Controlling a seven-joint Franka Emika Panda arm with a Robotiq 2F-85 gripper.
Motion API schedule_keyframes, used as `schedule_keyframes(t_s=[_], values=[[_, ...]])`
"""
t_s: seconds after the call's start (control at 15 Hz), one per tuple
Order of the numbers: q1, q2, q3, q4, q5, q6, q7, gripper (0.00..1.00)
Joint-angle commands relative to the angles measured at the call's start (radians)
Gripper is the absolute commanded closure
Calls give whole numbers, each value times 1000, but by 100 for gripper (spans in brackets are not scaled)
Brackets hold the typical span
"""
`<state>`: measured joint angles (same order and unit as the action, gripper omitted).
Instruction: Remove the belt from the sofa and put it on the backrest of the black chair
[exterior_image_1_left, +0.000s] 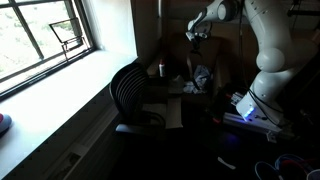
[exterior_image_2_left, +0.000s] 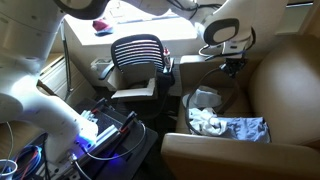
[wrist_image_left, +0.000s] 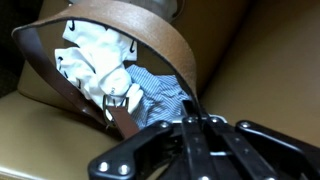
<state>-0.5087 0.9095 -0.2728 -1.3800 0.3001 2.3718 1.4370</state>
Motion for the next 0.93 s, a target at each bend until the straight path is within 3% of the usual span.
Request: schedule_keyframes(t_s=[0.0, 0.2, 0.27, 0.4, 0.47, 0.67, 0.73, 0.87], values=[[38, -215, 7, -167, -38, 57, -147, 99], [109, -368, -56, -282, -93, 68, -95, 99], [110, -417, -60, -324, -107, 28, -118, 99], [56, -410, -23, -391, -20, -26, -221, 99], [99, -367, -59, -266, -57, -20, -142, 96], [84, -380, -60, -360, -28, -29, -199, 96], [83, -376, -59, -362, -27, -31, -200, 99], [139, -365, -103, -279, -128, 13, -159, 99]])
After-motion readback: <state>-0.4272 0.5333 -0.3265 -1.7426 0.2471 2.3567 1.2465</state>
